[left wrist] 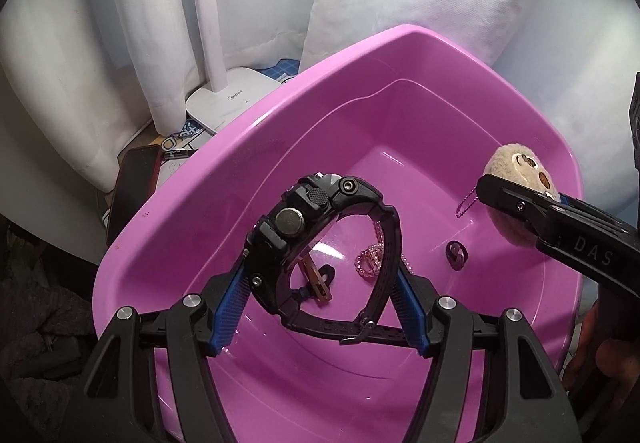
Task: Organize jewelry
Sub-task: 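Open both tools to drop the watch and sloth keychain into the tub, then withdraw both tools from the tub back over the table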
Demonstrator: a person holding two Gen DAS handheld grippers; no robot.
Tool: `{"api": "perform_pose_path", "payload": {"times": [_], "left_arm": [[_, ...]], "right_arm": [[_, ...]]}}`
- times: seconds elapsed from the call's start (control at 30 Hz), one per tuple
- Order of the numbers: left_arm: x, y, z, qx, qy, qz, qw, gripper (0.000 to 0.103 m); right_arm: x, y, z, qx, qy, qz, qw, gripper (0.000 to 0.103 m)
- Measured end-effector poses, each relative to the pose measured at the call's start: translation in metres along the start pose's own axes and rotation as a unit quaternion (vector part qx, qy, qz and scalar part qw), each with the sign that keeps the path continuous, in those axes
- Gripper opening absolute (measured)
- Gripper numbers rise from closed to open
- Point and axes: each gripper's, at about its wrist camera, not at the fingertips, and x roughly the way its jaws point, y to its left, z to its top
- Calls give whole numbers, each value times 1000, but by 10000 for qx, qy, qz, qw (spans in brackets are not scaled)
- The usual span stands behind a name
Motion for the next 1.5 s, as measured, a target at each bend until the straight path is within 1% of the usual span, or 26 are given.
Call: {"api": "perform_pose_path", "payload": {"times": [0.13, 0.2, 0.27, 0.33, 0.4, 0.73, 1.0, 1.23, 1.5], "left_arm": [[1, -2, 1, 69, 53, 99, 9999, 65], [0, -2, 1, 60, 94, 130, 9999, 68], [-6, -3, 1, 109, -20, 179, 9998, 82], [-10, -4, 1, 164, -72, 212, 9996, 86], [-14, -3, 1, 186, -117, 212, 9995, 86], [-29, 3, -4, 165, -291, 307, 9990, 86], [-42, 6, -12, 171, -424, 285, 9985, 86], [-63, 8, -17, 194, -619, 216, 9977, 86], [-91, 9, -27, 387, -892, 111, 9952, 86]], "right_arm": [[5, -1, 5, -4, 98, -1, 10000, 59], [9, -2, 10, -8, 121, -6, 9999, 62], [13, -1, 14, 23, 145, 18, 9999, 65], [13, -1, 16, 45, 189, 54, 9998, 68], [12, 1, 16, 61, 177, 47, 9998, 71], [7, 3, 13, 68, 87, 49, 9999, 71], [-7, 6, 4, 45, -104, 27, 9999, 71], [-33, 13, -7, -2, -347, -49, 9994, 71], [-68, 21, -25, 2, -688, -130, 9975, 71]]}}
